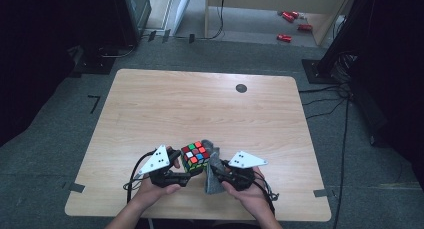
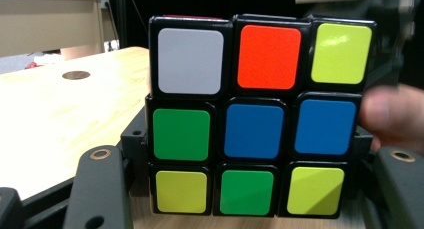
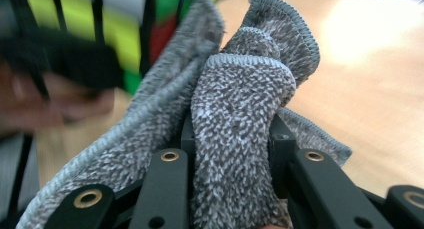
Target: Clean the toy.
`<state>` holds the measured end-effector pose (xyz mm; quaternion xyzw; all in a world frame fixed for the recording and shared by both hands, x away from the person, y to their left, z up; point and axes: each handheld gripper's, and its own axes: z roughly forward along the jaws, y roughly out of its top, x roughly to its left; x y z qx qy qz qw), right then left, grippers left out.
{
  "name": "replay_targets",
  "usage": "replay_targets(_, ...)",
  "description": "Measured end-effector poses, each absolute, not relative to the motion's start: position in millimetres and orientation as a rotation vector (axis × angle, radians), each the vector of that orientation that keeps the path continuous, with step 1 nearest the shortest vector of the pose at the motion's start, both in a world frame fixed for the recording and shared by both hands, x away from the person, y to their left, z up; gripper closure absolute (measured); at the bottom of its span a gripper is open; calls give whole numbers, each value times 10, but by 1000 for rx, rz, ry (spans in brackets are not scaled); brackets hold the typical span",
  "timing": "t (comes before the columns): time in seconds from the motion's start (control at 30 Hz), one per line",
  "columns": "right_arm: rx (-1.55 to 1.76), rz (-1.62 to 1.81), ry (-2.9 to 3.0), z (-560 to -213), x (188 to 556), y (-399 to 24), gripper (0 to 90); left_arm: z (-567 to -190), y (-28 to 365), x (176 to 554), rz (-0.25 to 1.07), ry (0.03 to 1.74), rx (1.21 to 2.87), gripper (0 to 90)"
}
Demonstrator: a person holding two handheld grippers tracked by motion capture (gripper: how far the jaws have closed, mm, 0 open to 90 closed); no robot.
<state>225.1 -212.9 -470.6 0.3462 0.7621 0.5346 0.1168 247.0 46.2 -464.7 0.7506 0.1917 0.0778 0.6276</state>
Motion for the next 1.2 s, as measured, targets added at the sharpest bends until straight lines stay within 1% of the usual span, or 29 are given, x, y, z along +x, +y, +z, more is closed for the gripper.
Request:
replay_targets(0.17,1018,1768,2027,-4530,2193,-2282,710,-4668,403,2448,167,415,1746,337)
replay_targets(0.23,989,1755,2046,-4528,2180,-2252,712,-4660,397,2438,160,409,1741,337)
replay_targets(0.37,1026,1765,2156,-4657,2231,-2203,711,-4653,423,2447,157,418,1737,337)
replay_targets(0.5,1008,1669,2270,-4745,2263,-2150,703,-4648,437,2461,164,426,1728,337)
replay_targets(0.7,1061,1756,2076,-4638,2246,-2265,700,-4661,431,2460,170,421,1742,337)
replay_targets(0.8,1032,1786,2031,-4601,2202,-2247,702,-4664,403,2444,160,409,1747,337)
replay_targets(0.93,1030,1782,2087,-4676,2212,-2187,707,-4656,423,2449,161,416,1743,337)
replay_targets(1.07,1012,1694,2214,-4748,2239,-2137,702,-4650,442,2465,165,427,1735,337)
replay_targets(1.13,1006,1604,2204,-4740,2232,-2124,700,-4652,441,2466,167,427,1738,337)
replay_targets(1.2,1046,1610,2139,-4715,2240,-2169,701,-4659,429,2458,175,419,1748,337)
